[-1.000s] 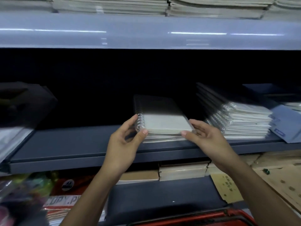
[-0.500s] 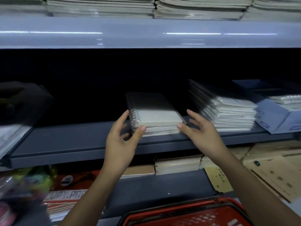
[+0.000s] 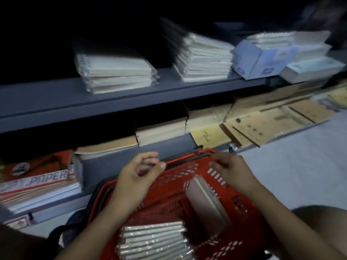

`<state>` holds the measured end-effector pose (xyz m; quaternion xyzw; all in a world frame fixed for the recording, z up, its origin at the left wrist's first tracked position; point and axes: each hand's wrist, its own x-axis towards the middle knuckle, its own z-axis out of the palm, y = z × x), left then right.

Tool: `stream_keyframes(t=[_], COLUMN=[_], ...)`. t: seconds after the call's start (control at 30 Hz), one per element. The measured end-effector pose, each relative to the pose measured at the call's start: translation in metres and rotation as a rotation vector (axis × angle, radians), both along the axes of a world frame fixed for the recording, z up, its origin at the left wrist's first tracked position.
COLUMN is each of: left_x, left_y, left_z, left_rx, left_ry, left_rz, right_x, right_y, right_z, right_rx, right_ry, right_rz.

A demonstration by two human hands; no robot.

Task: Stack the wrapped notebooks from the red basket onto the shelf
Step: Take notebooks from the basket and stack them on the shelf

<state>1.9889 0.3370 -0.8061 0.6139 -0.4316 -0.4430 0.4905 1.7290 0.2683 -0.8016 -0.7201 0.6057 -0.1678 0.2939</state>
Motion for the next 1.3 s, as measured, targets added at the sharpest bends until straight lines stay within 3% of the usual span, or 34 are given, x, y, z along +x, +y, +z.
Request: stream_keyframes(t=[0.1, 0.2, 0.27, 0.33, 0.47, 0.77, 1.03, 1.2, 1.3], left_x=[-0.020, -0.030, -0.030, -0.027, -0.018, -0.016, -0.024, -0.023, -0.018], left_y=[0.005, 0.010, 0.015, 0.019, 0.023, 0.020, 0.024, 0.028, 0.026], left_z=[-0.027, -0.042, -0.049, -0.057, -0.070, -0.080, -0.085, -0.084, -0.079], left_rx=[0.123, 0.203, 0.244, 0.280, 0.291, 0.314, 0.340, 0.358, 0.328], left_ry=[0.043, 0.040, 0.025, -0.005, -0.063, -0.146, -0.161, -0.158, -0.161], left_rz=[-0.096, -0.166, -0.202, -0.233, -0.292, -0.383, -0.444, -0.474, -0.433], right_x=[-0.009, -0.001, 0.007, 0.006, 0.008, 0.014, 0.017, 0.014, 0.014], right_y=[0.011, 0.033, 0.042, 0.044, 0.040, 0.034, 0.047, 0.050, 0.038], right_z=[-0.045, -0.074, -0.090, -0.119, -0.151, -0.157, -0.161, -0.170, -0.136], right_rx=[0.159, 0.283, 0.429, 0.340, 0.323, 0.359, 0.246, 0.377, 0.386], right_ry=[0.165, 0.436, 0.450, 0.499, 0.492, 0.548, 0.685, 0.547, 0.504], right_rz=[-0.014, 0.156, 0.235, 0.299, 0.082, -0.067, 0.111, 0.095, 0.064])
